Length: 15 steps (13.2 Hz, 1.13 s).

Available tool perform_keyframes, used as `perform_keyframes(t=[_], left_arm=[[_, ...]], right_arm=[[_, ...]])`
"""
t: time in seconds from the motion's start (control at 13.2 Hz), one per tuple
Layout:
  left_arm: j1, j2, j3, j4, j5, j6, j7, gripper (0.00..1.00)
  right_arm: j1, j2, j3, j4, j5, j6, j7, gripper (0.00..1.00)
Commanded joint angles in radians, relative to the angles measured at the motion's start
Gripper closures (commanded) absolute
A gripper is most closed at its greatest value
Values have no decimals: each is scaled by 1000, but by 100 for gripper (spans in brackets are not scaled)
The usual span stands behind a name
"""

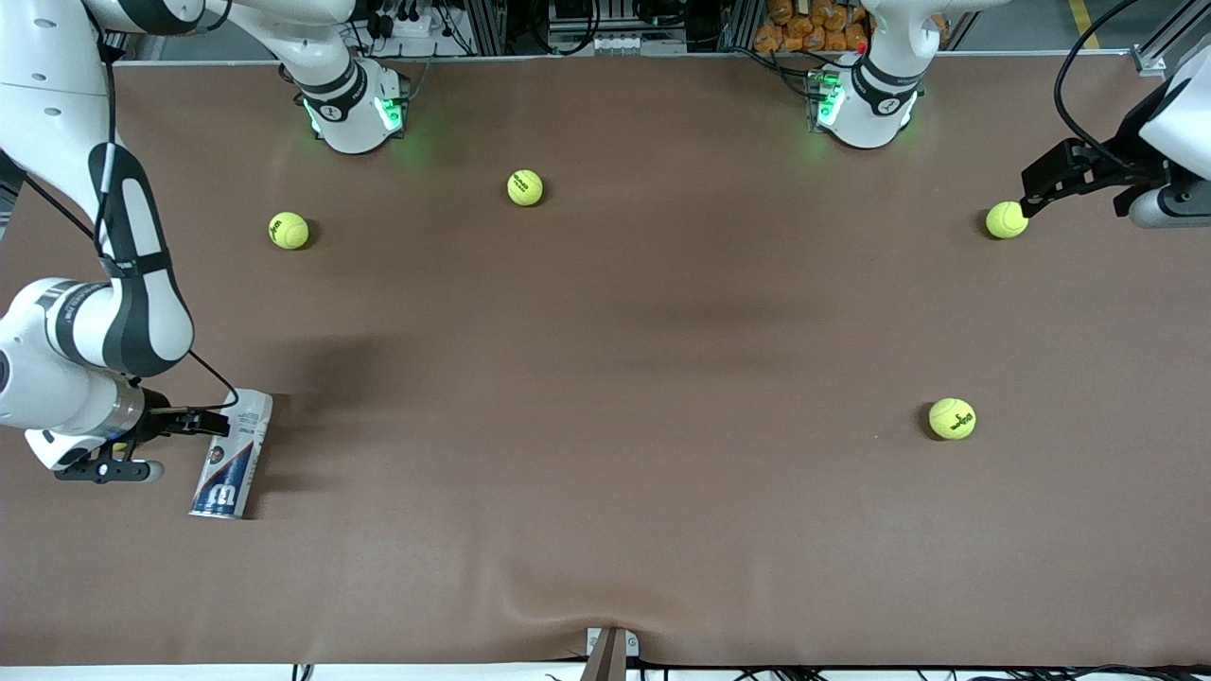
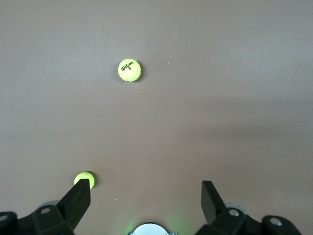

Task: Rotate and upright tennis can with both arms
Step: 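Lower the right gripper over the can and close on its body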

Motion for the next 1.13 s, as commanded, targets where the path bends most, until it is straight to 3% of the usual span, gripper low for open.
perform_keyframes(t=[0.0, 0.23, 1.06], left_arm=[[4, 12, 0, 11, -13, 8, -8, 0], [6, 12, 0, 12, -15, 9, -8, 0], [13, 6, 3, 17, -19, 17, -8, 0]], right_arm=[[-11, 37, 14, 26, 1, 39, -11, 0], [3, 59, 14, 26, 130, 82, -17, 0], [1, 124, 14, 22, 126, 150, -37, 0]])
